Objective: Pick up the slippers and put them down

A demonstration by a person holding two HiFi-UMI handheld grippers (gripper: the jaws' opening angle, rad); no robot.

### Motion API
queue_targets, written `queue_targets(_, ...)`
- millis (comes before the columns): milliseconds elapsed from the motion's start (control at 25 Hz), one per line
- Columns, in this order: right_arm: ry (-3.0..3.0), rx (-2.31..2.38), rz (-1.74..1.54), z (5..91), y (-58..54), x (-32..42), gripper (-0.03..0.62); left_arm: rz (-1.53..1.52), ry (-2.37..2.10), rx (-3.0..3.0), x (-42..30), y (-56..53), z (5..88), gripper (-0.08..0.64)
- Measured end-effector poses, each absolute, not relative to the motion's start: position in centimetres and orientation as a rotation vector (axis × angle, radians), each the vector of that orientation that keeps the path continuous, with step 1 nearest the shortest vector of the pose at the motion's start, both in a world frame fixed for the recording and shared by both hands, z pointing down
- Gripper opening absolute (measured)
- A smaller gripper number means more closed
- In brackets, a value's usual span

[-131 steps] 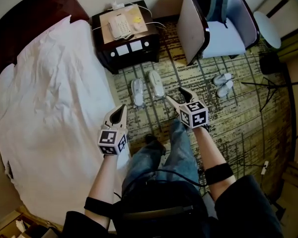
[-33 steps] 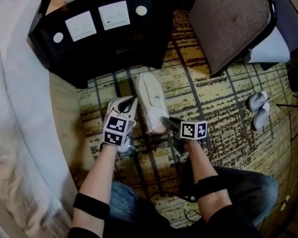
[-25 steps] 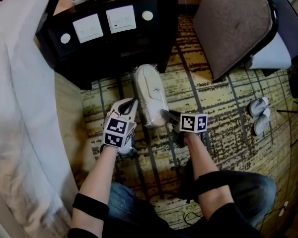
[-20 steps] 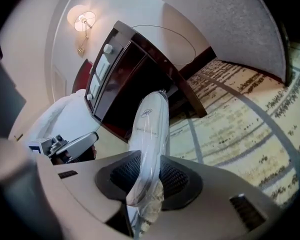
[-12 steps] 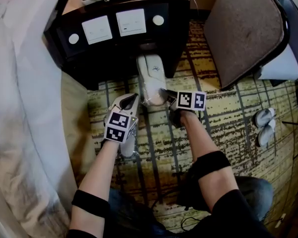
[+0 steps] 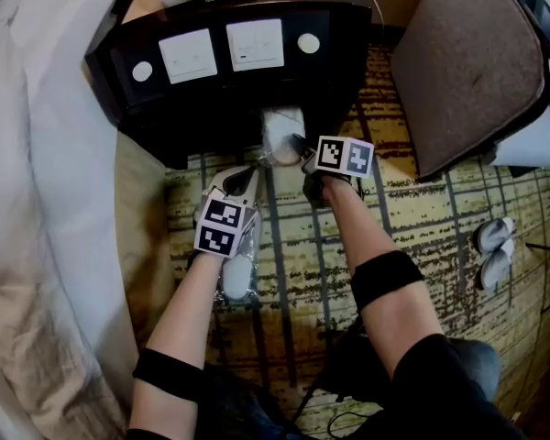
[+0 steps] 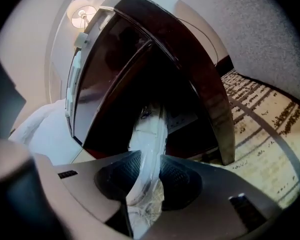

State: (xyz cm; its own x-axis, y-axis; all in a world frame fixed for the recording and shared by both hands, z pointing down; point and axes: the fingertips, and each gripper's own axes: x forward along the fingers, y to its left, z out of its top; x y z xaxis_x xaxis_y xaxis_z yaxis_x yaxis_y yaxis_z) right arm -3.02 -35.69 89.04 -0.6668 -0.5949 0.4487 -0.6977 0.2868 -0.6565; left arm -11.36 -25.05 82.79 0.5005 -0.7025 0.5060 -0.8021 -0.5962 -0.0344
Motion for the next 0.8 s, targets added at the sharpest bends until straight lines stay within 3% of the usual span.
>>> queue_targets(800, -2.285, 1.519, 1.349, 92.3, -40.4, -1.4, 0.133, 0.725, -1.386, 2.438, -14.4, -25.4, 84.5, 0.000)
